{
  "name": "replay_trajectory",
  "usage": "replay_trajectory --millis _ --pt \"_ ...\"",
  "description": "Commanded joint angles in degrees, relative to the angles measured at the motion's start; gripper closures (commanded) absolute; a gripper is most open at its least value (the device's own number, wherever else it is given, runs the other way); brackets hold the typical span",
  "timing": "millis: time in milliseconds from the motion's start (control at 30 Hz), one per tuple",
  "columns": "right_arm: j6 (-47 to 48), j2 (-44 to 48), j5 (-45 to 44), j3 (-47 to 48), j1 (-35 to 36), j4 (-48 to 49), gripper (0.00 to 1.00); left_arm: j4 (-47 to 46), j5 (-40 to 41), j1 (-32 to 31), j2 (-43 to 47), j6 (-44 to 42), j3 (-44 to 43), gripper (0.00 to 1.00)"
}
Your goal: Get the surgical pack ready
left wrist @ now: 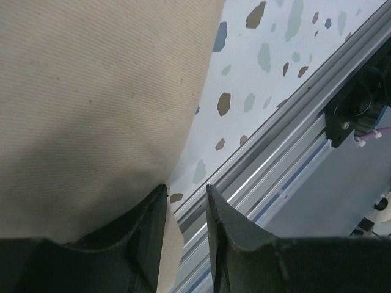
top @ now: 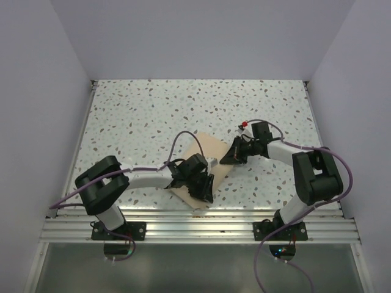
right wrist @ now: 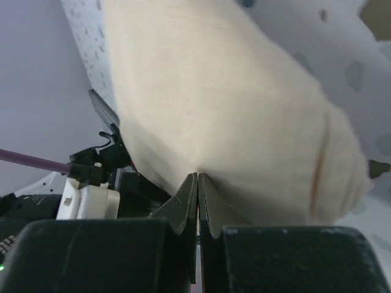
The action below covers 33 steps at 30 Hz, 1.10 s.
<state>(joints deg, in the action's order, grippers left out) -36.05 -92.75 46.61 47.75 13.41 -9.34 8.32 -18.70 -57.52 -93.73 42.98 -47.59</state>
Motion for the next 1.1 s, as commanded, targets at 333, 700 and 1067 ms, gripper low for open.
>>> replay_trajectory --millis 333,700,1067 --pt "1.69 -2.08 -6.0 -1.78 -2.07 -0.85 1.0 12.77 4.02 9.17 -8.48 -5.71 -3.9 0.64" --pt "4.23 -8.67 -7.32 6.11 -5.15 -6.03 1.0 22.53 4.47 19.72 -14.91 -16.96 -18.49 0.63" --pt "-3.93 -6.65 -0.91 18.51 -4.88 -0.43 1.0 18.94 -2.82 26.56 10.06 -15.39 -15.51 0.55"
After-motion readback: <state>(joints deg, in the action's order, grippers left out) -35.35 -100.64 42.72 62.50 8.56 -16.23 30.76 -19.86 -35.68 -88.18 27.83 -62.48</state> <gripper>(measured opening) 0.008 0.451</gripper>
